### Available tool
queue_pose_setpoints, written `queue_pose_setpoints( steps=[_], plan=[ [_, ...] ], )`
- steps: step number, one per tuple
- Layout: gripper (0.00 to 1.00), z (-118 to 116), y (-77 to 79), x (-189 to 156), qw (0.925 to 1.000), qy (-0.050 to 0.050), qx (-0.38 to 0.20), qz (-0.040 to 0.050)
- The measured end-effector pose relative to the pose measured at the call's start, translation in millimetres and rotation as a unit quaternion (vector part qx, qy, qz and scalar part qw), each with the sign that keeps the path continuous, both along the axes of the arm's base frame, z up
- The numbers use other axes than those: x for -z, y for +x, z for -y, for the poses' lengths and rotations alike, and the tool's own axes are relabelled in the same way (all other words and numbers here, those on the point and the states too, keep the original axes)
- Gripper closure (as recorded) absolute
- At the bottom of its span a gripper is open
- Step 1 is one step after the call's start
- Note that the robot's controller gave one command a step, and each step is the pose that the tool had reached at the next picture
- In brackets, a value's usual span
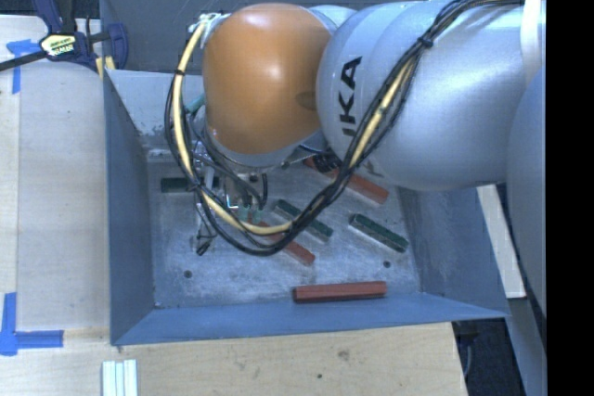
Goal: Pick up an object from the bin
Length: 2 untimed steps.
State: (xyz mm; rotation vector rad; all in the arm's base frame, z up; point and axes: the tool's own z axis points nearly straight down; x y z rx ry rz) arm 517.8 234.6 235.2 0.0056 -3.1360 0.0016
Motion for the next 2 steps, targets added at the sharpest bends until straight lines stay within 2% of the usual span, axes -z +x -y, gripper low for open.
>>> queue_pose_setpoints(
  steps=[1, 2],
  plan=[
    [0.00, 20.1, 95.0, 169.9, 0.9990, 0.000, -0.046, 0.0030],
    [0.00, 12.7, 90.6, 132.5, 0.9991, 0.002, -0.041, 0.0067]
  ],
)
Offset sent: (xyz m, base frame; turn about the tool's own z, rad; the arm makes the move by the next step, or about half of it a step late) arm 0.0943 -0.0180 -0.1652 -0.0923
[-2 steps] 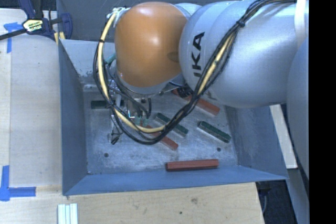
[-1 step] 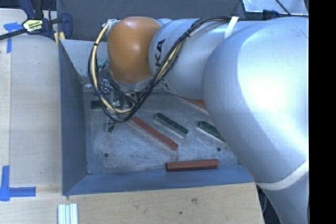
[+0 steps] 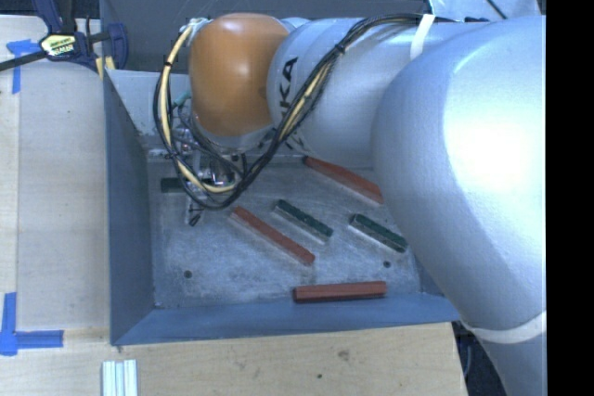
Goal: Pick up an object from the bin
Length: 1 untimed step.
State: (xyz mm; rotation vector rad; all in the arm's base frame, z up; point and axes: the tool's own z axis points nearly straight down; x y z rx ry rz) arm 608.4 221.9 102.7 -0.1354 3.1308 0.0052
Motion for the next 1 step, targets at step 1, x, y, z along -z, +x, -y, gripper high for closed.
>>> queue_pose_setpoints(
  steps=[1],
  plan=[
    [0.00, 24.9, 13.6, -3.5, 1.0000, -0.001, 0.006, 0.0002]
  ],
)
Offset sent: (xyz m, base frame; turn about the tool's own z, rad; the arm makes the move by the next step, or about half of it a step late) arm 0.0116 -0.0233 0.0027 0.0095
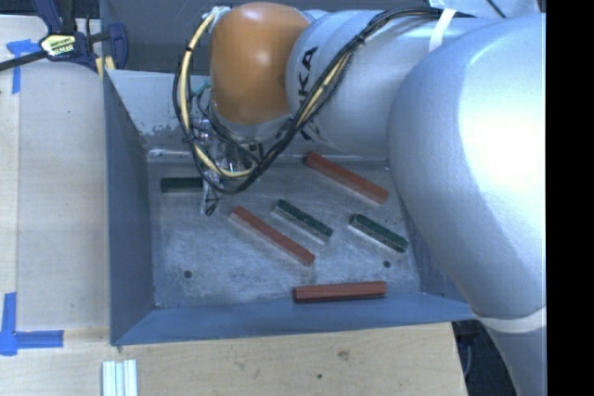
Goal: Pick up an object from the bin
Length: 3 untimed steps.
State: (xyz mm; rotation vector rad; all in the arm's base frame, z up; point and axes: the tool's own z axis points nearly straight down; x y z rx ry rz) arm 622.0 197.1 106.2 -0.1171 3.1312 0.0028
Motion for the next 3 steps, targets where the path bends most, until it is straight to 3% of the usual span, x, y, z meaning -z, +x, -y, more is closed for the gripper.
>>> queue_pose_setpoints(
  steps=[1, 2, 3],
  plan=[
    [0.00, -5.7, 5.0, 37.0, 0.9979, -0.001, 0.065, -0.0048],
    [0.00, -5.4, 5.5, 36.4, 0.9979, 0.000, 0.065, -0.0043],
    [1.00, -5.0, 6.5, 35.6, 0.9978, 0.000, 0.066, -0.0024]
  ],
)
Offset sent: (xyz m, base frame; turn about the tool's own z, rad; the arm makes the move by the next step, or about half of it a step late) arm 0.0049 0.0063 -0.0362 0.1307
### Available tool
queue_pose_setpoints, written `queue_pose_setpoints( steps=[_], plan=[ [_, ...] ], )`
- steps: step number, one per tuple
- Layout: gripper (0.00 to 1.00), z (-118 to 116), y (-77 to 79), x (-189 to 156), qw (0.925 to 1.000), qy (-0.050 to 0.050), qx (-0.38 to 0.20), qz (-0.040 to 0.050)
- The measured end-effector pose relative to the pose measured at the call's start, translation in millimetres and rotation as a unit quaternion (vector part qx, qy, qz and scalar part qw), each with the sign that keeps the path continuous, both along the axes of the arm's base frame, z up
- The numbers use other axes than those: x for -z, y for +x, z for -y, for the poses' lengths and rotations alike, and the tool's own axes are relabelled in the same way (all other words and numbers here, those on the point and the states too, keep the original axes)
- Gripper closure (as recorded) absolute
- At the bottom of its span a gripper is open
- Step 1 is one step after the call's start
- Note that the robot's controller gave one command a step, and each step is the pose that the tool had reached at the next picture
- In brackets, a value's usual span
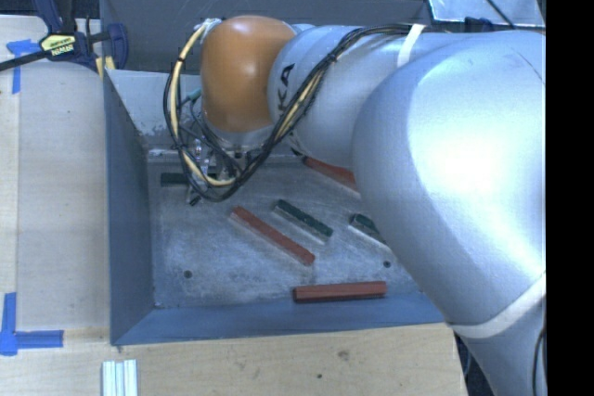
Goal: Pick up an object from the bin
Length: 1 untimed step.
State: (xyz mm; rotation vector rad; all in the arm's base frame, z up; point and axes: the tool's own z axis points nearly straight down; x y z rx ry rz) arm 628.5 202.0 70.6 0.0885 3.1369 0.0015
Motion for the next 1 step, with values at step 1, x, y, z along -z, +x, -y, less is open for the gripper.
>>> queue_pose_setpoints(
  steps=[1],
  plan=[
    [1.00, 0.1, 2.4, -64.5, 1.0000, 0.001, 0.001, 0.0029]
  ],
)
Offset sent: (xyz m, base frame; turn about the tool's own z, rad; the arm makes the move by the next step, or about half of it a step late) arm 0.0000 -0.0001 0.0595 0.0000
